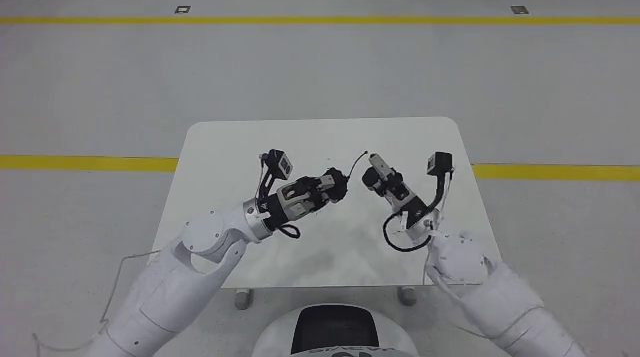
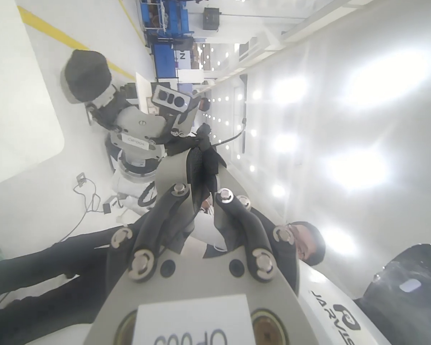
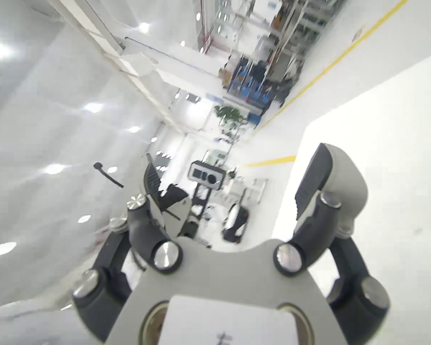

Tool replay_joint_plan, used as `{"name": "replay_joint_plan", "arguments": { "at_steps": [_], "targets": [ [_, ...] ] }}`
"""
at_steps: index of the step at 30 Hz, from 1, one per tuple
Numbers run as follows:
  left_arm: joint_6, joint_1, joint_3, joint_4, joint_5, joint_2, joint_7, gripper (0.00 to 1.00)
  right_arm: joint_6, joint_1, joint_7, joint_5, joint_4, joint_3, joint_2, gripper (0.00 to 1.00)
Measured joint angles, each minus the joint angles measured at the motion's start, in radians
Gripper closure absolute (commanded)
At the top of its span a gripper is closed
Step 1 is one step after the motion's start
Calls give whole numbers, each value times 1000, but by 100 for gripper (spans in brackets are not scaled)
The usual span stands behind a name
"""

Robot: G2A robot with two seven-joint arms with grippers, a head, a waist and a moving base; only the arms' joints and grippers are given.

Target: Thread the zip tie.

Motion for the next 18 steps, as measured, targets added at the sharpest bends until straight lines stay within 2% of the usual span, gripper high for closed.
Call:
{"name": "replay_joint_plan", "arguments": {
  "at_steps": [3, 5, 8, 10, 11, 14, 15, 18],
  "targets": [
    [1, -3, 2, 3, 4, 0, -1, 100, 0, 0, 124, 137, 21, -11, 0, 0],
    [1, -2, 1, 3, 4, 0, -1, 100, 0, 0, 95, 115, 20, -14, 0, 0],
    [1, -1, 1, 3, 3, 0, 0, 100, 0, -1, 27, -11, 18, -13, 0, 0],
    [-5, 7, 1, 0, -33, -4, 13, 100, 0, -7, 41, -6, 9, -10, -6, 0],
    [-12, 12, 0, -3, -68, -6, 15, 100, 0, -7, 69, 29, 13, -3, -9, 0],
    [-39, 26, -8, -6, -212, -13, -14, 100, 0, 1, 244, 267, 59, 37, -15, 0],
    [-43, 27, -9, -4, -249, -14, -34, 100, 0, 5, 330, 366, 87, 50, -17, 0],
    [-44, 25, -8, 5, -294, -17, -72, 100, 0, 19, 541, 561, 165, 67, -26, 0]
  ]
}}
